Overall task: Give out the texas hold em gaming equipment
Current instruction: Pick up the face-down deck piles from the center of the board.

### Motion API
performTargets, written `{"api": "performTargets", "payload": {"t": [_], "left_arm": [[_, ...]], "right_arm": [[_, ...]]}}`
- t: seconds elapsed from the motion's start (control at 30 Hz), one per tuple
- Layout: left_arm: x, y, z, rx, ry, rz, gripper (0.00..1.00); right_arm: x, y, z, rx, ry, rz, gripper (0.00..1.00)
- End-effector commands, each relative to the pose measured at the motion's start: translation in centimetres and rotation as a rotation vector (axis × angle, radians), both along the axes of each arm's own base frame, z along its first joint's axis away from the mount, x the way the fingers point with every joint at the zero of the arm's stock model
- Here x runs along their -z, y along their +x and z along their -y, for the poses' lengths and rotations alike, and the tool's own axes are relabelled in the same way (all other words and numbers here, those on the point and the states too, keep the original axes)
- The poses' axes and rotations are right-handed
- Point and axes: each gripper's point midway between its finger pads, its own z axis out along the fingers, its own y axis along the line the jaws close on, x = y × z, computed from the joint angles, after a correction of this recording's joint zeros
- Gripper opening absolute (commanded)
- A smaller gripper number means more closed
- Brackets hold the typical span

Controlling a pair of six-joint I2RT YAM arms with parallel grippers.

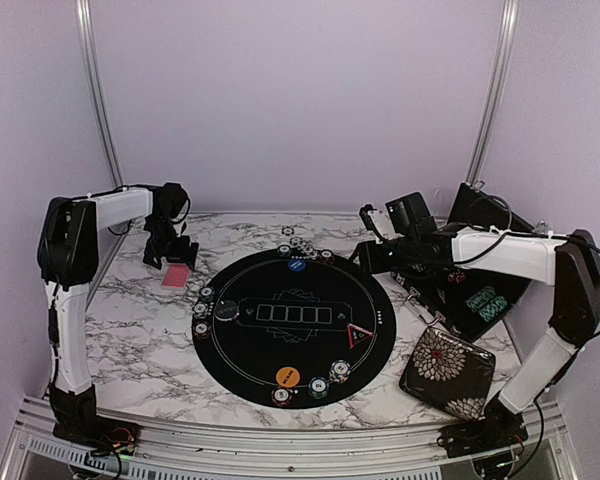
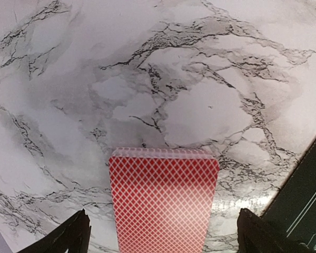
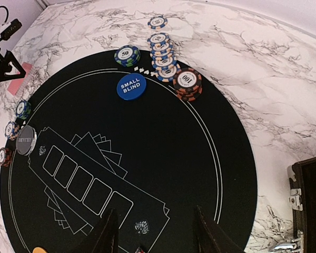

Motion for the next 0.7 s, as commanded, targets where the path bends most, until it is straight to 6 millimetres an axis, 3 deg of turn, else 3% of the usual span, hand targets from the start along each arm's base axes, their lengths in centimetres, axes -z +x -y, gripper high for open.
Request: {"api": "performTargets", "payload": {"t": [0.0,0.43,0.67], "left_arm": [[0.8,-0.4,-0.2,0.053,-0.003,-0.059,0.99],[3.4,-1.2,-1.7,0.084,0.024,-0.147,0.97],[4.2,-1.3,-1.6,0.093,0.022,-0.167,0.91]], "right_arm": [[-1.2,0.6,-0.2,-0.003,0.016,0.019,0.46],[-1.4,0.6,-0.2,-0.001,0.016,0.024,0.46],[-1.4,0.5,-0.1,0.000,0.017,0.025,0.46]]}}
